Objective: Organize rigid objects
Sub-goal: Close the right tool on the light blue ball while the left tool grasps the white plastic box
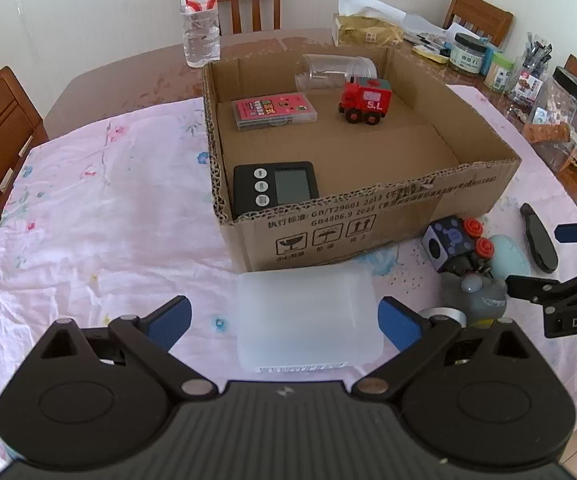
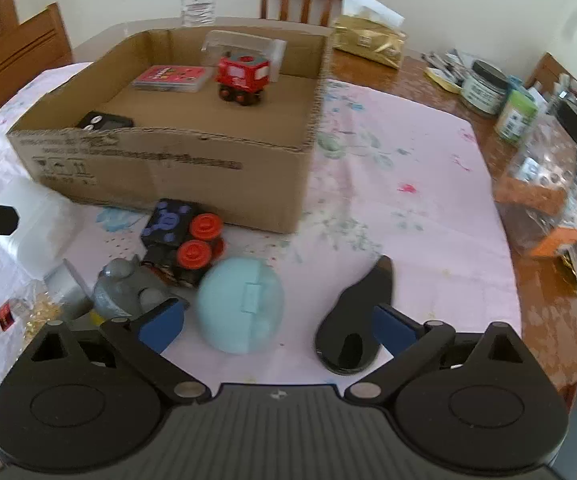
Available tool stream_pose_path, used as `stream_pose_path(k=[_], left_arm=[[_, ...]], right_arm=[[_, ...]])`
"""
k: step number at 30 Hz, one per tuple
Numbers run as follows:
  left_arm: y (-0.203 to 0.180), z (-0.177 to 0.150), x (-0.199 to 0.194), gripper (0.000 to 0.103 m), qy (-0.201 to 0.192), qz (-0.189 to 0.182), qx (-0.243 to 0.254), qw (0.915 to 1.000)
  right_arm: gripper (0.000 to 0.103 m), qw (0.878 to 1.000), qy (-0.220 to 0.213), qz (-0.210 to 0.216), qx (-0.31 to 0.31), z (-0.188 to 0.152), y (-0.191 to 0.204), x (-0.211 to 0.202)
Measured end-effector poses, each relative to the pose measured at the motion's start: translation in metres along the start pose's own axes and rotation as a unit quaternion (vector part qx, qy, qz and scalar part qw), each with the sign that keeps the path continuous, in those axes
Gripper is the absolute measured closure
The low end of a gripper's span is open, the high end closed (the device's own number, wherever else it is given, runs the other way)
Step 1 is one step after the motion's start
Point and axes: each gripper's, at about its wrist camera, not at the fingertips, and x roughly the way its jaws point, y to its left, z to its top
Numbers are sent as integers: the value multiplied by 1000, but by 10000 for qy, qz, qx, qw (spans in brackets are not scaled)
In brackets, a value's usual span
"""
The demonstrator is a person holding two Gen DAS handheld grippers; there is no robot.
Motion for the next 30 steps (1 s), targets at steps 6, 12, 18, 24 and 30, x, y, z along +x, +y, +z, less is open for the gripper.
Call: stream_pose_path(k=[6, 12, 18, 24, 30], left_arm=[[1, 0, 3, 4, 46, 33, -1, 10000], [0, 1, 6, 4, 63, 33, -13, 10000], [-2, 1, 11, 4, 101, 25, -2, 9999], [-2, 3, 13, 4, 119, -67, -39, 9999], [-8, 2, 20, 4, 215, -128, 30, 9997]], right_arm=[[13, 9999, 83, 33, -110, 2, 7, 13], [19, 9991, 89, -65, -402, -1, 7, 13], [35, 9975, -11, 69, -697, 0, 15, 13], [37, 9982, 59, 316, -516, 3, 10, 19], [37, 9987, 54, 439, -265, 2, 1, 21]])
